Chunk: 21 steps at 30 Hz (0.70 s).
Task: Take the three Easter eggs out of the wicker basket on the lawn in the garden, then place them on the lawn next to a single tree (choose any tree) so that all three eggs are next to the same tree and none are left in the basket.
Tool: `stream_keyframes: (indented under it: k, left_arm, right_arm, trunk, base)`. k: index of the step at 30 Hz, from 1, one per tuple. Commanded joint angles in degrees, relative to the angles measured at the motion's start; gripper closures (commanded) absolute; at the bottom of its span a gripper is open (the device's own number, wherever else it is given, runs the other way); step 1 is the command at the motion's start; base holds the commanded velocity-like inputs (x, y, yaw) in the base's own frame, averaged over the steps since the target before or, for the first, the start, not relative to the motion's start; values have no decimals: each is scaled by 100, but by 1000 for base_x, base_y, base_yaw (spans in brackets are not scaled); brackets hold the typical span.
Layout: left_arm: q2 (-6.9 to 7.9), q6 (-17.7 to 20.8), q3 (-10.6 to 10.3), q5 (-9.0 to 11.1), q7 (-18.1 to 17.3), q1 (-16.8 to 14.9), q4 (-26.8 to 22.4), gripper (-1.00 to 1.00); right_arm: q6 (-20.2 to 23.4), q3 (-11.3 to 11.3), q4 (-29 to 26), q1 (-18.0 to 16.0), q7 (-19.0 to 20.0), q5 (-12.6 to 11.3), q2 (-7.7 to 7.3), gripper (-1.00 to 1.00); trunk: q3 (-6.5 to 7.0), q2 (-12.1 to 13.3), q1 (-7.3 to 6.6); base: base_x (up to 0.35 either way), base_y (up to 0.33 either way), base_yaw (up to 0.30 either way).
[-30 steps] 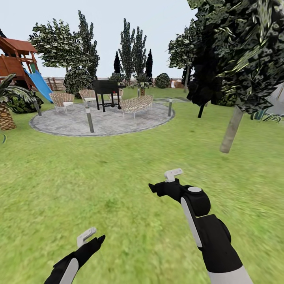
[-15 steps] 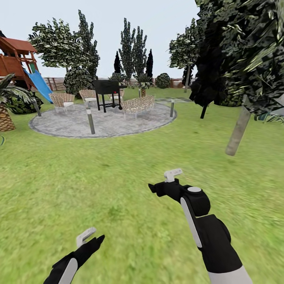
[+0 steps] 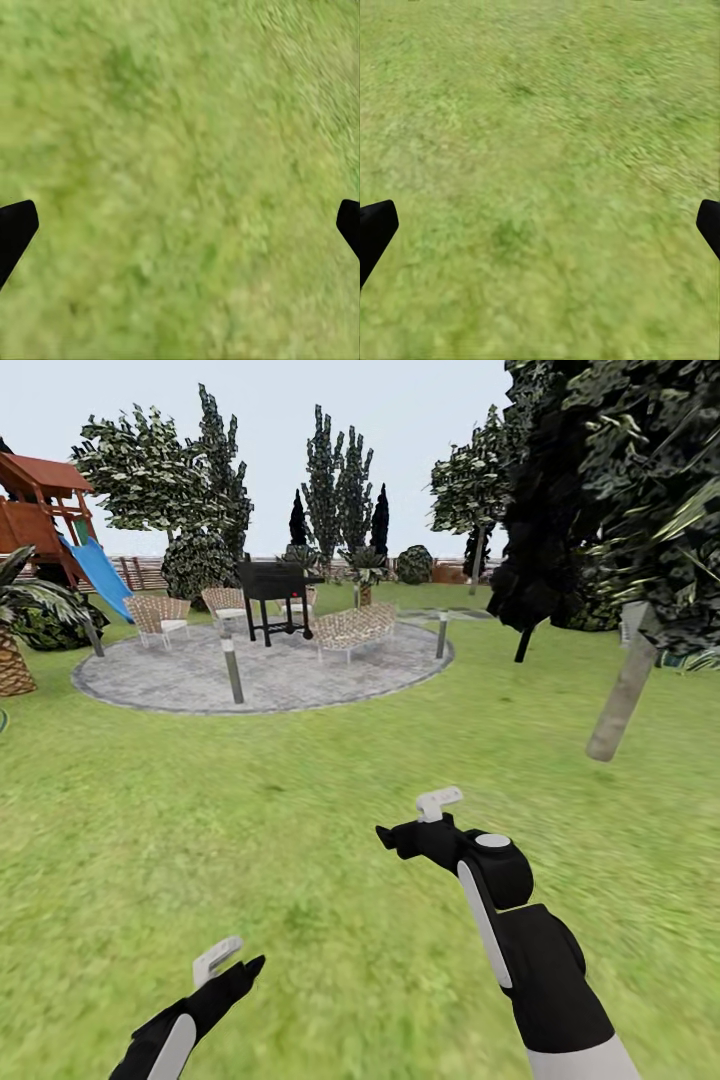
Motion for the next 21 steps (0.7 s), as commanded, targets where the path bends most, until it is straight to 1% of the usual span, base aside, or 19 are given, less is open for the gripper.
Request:
stream_keyframes:
  k: [1, 13, 21]
  left_arm:
    - [-1, 37, 13, 40, -15, -3, -4, -100]
    - [0, 41, 15, 38, 8, -3, -2, -100]
    - [0, 45, 15, 38, 47, -3, 22, -100]
  right_arm:
    - [27, -2, -5, -5, 28, 31, 1, -100]
    - [11, 7, -6, 3, 26, 31, -6, -100]
    - [6, 7, -6, 9, 19, 31, -6, -100]
  trunk:
    - [-6, -3, 3]
    - [-6, -3, 3]
    - [-6, -3, 3]
  base:
    - [253, 191, 0]
    - [244, 203, 0]
    - [229, 243, 0]
